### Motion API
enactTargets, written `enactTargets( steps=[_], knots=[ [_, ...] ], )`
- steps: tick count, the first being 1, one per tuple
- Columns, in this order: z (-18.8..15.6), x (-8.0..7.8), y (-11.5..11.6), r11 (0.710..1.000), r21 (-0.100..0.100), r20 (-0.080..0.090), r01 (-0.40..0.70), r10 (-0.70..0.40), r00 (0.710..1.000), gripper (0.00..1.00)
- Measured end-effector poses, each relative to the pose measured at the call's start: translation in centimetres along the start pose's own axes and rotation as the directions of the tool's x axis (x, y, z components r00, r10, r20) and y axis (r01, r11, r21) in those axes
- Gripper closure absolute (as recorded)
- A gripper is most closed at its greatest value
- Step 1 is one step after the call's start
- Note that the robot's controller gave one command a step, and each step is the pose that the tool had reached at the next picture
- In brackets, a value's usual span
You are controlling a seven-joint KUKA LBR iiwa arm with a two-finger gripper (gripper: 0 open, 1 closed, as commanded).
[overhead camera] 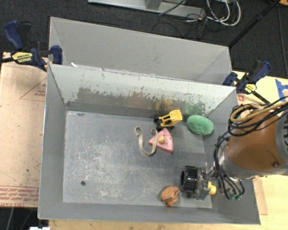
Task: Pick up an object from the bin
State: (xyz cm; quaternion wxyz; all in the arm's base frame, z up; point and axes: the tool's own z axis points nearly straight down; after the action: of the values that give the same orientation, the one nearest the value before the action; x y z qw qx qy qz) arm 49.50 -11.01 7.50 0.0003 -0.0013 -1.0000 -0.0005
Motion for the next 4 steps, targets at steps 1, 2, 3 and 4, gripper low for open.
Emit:
enactTargets(
  steps=[1, 2, 3, 4],
  knots=[
    [-1.2, -1.8, 0.9, 1.000, 0.000, 0.002, -0.007, 0.007, 1.000, 1.00],
    [-1.6, -2.8, 2.0, 1.000, 0.000, 0.003, -0.009, 0.009, 1.000, 1.00],
    [-3.8, -0.7, 1.4, 1.000, 0.000, -0.001, -0.004, 0.004, 1.000, 1.00],
    [-4.2, -1.7, 1.7, 1.000, 0.001, 0.002, -0.003, 0.003, 1.000, 1.00]
  ],
)
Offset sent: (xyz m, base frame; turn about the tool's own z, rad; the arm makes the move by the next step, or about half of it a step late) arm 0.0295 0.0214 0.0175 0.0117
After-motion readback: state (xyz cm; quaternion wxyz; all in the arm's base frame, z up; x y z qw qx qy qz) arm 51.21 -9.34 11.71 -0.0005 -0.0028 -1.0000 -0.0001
